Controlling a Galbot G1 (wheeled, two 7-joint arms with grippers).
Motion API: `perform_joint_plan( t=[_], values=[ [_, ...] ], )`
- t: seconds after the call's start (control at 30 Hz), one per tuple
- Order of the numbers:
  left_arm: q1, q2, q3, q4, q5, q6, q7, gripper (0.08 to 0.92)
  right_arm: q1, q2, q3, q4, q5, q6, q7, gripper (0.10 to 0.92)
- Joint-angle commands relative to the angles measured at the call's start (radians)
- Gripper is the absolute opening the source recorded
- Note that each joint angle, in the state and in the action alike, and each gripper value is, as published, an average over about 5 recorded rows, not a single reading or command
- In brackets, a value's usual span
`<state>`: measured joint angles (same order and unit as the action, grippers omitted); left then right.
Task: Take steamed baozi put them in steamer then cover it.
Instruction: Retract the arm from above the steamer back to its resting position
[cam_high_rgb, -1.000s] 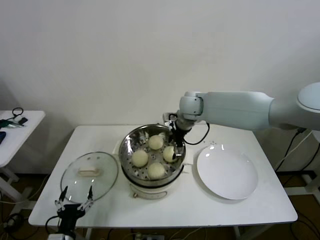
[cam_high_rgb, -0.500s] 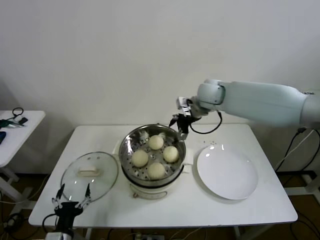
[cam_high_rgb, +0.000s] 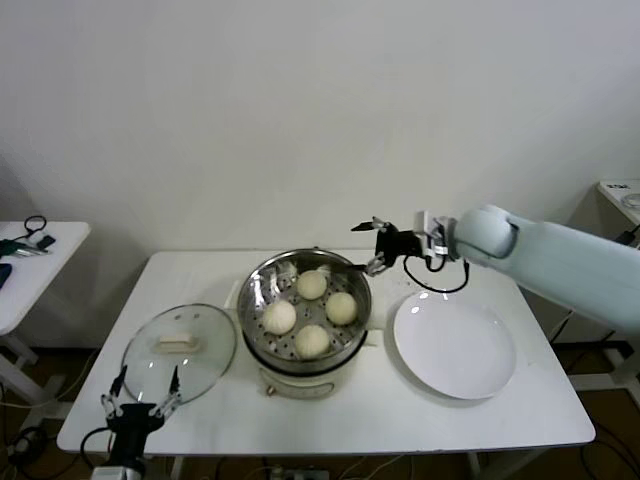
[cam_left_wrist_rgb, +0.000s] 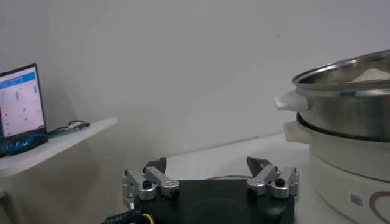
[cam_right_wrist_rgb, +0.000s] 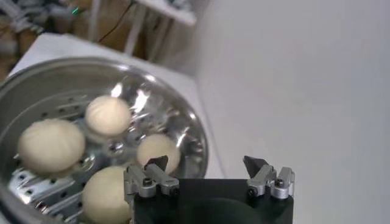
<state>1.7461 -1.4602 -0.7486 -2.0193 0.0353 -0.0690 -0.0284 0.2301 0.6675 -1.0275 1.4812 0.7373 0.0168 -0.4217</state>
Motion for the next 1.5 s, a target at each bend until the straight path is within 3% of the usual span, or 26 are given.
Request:
perform_joint_plan(
  t=[0.03,0.47,0.73,0.87,1.1,1.33,1.5],
  values=[
    [0.008,-0.016,-0.002,-0.025,0.046,0.014,0.014,0.823,-0.715,-0.118,0.738,0.081,-0.091,0.093,0.156,0.823],
    [-0.013,-0.012,-0.016,-0.062,0.298,0.074,0.037,0.823,-1.324,0.117,1.364,0.215,-0.218,0.071,0.191,0.823],
    [-0.002,0.023,-0.060,-0.087,0.880,0.061,0.050,0.823,-1.526,0.270,1.568,0.282,-0.323,0.017,0.205,0.823],
    [-0.002,0.035,-0.040,-0.068,1.149,0.129,0.050,0.823,-1.600,0.337,1.641,0.303,-0.343,0.017,0.208,0.823],
    [-0.083,0.074,0.031,0.049,1.353,0.177,0.047,0.823,-1.678,0.382,1.683,0.303,-0.342,0.055,0.205,0.823],
    [-0.218,0.114,0.074,0.216,1.387,0.155,-0.034,0.823,-1.675,0.396,1.671,0.270,-0.353,0.067,0.192,0.823],
    [-0.306,0.121,0.097,0.311,1.414,0.143,-0.026,0.823,-1.658,0.412,1.650,0.249,-0.397,0.064,0.196,0.823]
  ],
)
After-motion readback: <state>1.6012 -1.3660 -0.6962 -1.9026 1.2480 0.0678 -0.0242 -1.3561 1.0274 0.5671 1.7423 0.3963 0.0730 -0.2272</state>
